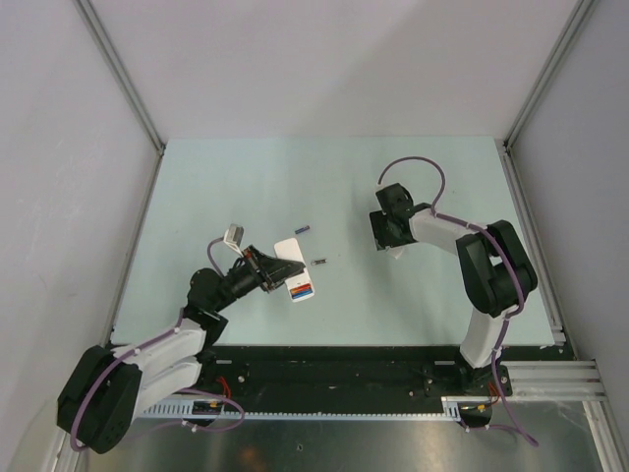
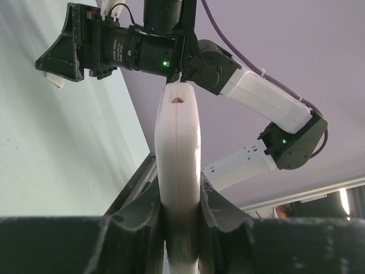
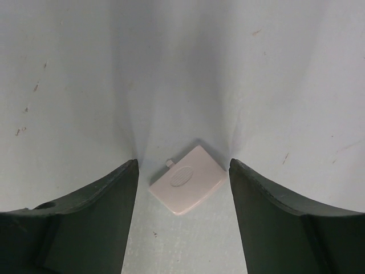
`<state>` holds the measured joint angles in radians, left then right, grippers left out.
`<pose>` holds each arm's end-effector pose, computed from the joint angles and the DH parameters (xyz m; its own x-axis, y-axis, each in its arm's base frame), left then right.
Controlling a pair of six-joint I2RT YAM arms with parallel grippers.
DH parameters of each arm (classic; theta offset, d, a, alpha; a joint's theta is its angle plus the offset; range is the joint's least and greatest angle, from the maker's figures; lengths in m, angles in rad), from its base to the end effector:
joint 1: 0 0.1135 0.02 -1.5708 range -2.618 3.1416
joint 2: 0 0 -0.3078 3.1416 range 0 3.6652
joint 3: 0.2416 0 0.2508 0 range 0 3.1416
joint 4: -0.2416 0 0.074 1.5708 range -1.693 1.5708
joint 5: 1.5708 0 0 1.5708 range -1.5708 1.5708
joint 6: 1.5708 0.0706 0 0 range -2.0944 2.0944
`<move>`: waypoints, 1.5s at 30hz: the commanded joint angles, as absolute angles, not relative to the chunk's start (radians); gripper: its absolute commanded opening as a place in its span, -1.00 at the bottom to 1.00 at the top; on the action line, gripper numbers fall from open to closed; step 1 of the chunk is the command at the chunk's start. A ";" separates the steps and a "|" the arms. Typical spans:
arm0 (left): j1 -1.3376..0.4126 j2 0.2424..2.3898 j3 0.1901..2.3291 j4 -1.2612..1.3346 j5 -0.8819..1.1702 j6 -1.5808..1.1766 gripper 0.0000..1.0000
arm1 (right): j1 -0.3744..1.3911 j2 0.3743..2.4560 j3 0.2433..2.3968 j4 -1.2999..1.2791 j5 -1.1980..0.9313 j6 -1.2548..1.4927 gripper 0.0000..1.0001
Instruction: Load the batteries into the remote control
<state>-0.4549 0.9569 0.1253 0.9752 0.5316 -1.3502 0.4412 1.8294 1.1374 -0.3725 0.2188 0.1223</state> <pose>0.1501 -0.1132 0.2449 -0.7812 -0.5542 -0.2874 0.3069 0.0598 -0.9498 0.3626 0.1543 0.1769 -0.8241 -0.2575 -0.5045 -0.2228 0.9663 -0.1293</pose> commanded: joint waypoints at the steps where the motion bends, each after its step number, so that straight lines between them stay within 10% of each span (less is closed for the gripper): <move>1: -0.445 0.942 0.120 1.005 0.554 -1.335 -1.00 | 0.431 1.887 1.123 -0.439 0.219 0.126 0.36; 19: -0.442 0.933 0.109 1.006 0.538 -1.339 -1.00 | 0.436 1.717 0.943 -0.356 -0.086 0.402 0.32; 45: -0.442 0.913 0.104 0.999 0.518 -1.347 -1.00 | 0.577 1.746 0.992 -0.446 0.262 0.819 0.41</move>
